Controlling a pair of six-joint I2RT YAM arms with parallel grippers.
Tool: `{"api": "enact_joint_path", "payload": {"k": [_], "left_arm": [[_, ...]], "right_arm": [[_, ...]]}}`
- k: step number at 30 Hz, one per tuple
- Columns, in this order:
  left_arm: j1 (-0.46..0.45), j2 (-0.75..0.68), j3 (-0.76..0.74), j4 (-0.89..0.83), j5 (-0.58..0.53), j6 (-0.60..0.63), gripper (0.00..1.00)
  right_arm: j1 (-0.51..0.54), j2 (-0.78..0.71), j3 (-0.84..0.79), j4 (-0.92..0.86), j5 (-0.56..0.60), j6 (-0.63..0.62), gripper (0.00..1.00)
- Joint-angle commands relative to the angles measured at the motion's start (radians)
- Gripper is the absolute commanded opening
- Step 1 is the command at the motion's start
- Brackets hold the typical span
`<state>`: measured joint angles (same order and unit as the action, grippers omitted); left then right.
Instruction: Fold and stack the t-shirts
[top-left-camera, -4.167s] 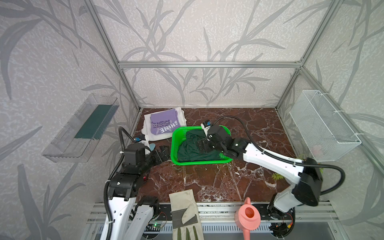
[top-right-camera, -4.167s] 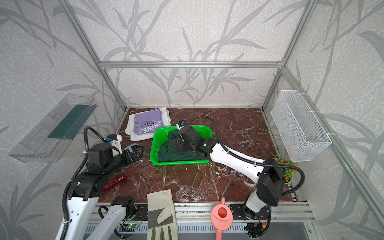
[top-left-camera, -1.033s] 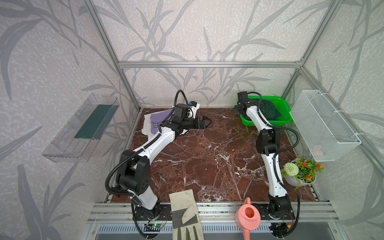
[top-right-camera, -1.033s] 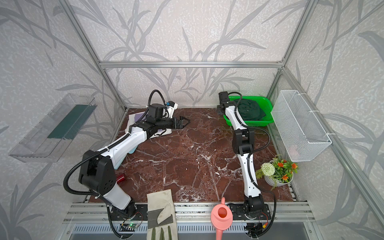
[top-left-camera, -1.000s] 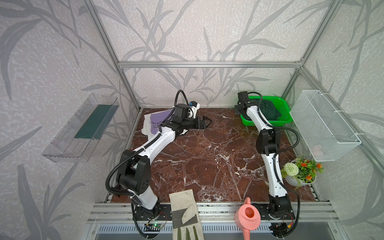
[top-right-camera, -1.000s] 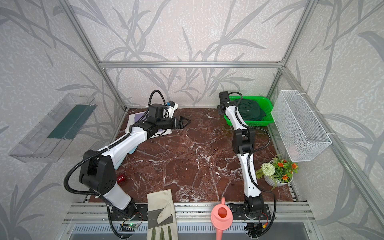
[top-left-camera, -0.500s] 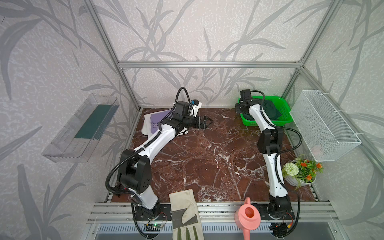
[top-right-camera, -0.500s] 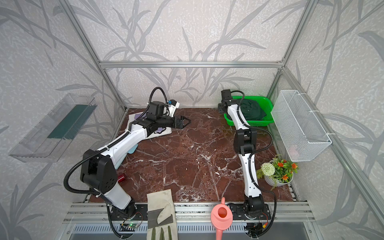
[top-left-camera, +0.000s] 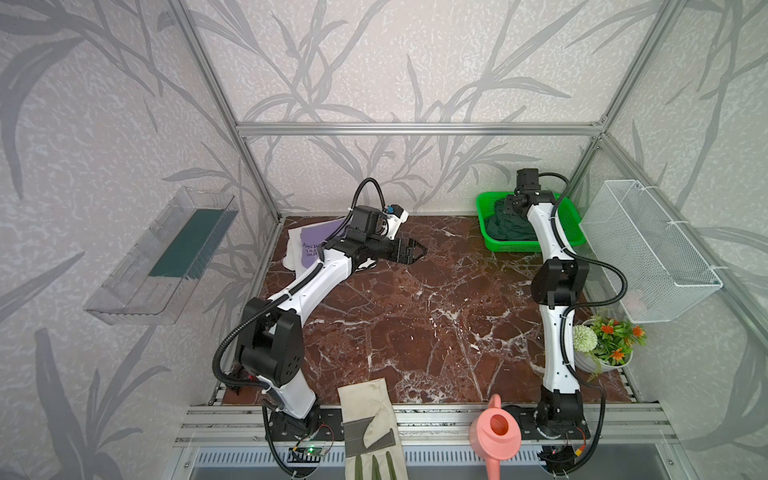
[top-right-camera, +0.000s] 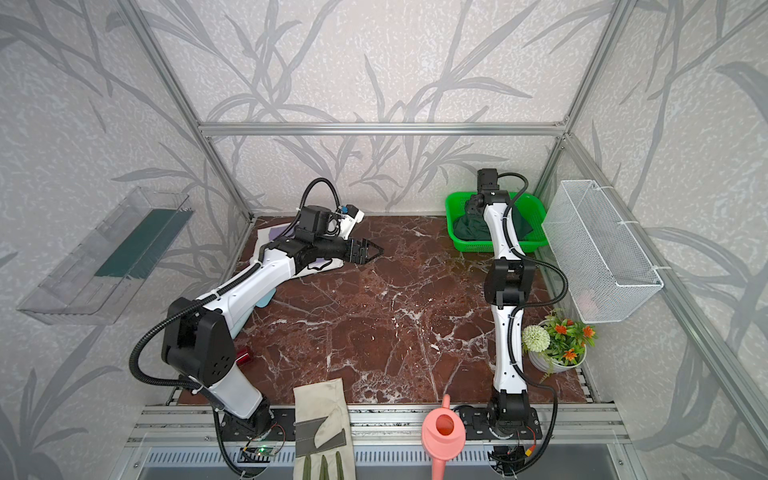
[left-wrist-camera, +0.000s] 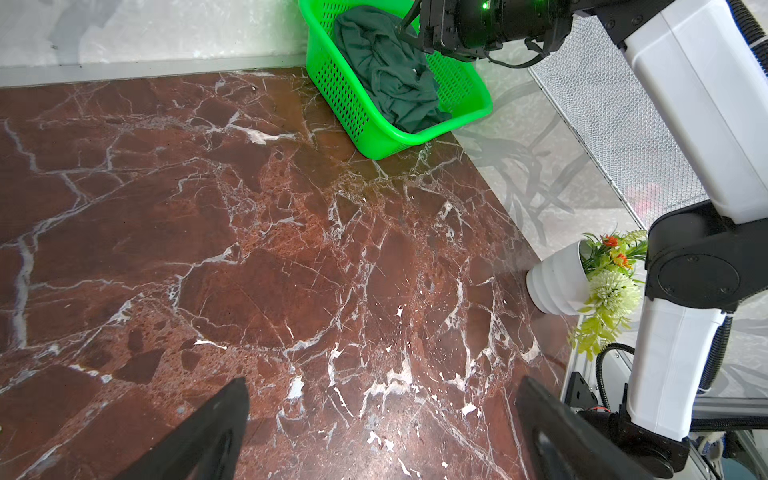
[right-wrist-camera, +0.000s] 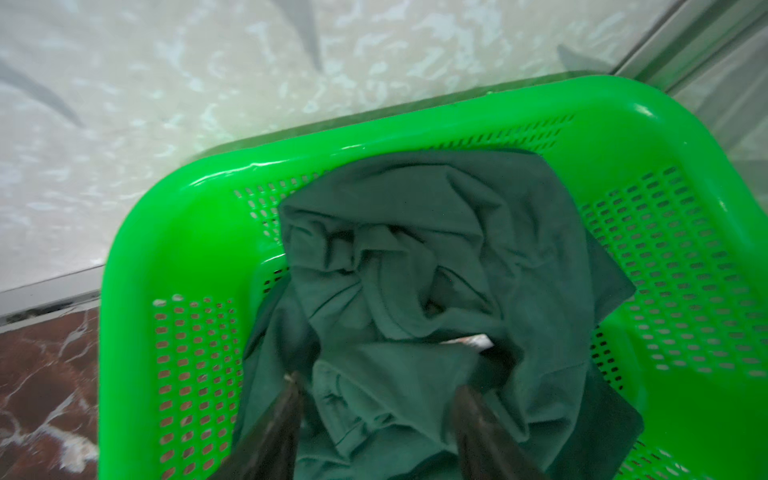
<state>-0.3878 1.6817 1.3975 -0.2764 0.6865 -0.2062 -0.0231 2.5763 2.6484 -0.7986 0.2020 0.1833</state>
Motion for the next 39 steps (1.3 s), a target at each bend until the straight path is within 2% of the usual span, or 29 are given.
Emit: {"api": "enact_joint_path", "payload": {"k": [1,15,16,18,20,23,25,34,39], "left_arm": [[-0.006,0.01,-0.01,0.002,0.028,0.033,0.99],[-0.008,0.03,0.004,-0.026,0.035,0.046,0.99],[-0.009,0.028,0.004,-0.028,0.034,0.048,0.99],[-0.008,0.027,0.003,-0.03,0.033,0.049,0.99],[-0.01,0.024,0.002,-0.029,0.033,0.049,0.99],[-0.013,0.017,0.001,-0.029,0.032,0.049,0.99],[-0.016,0.013,0.001,-0.029,0.032,0.048,0.99],[-0.036,-0.025,-0.005,-0.026,0.017,0.042,0.99],[-0.04,-0.089,-0.019,-0.021,-0.039,0.041,0.99]], "right_arm": [[-0.009,0.042,0.038,-0.022,0.008,0.01,0.62],[-0.037,0.123,0.039,-0.062,-0.031,-0.002,0.61],[-0.036,0.125,0.04,-0.062,-0.035,-0.001,0.57],[-0.036,0.126,0.038,-0.062,-0.035,0.004,0.39],[-0.035,0.121,0.037,-0.058,-0.041,0.005,0.29],[-0.036,0.109,0.039,-0.057,-0.044,0.004,0.1],[-0.037,0.091,0.036,-0.054,-0.044,0.001,0.01],[-0.035,-0.099,-0.025,-0.029,-0.102,-0.007,0.0],[-0.023,-0.252,-0.1,-0.03,-0.117,0.002,0.0]]}}
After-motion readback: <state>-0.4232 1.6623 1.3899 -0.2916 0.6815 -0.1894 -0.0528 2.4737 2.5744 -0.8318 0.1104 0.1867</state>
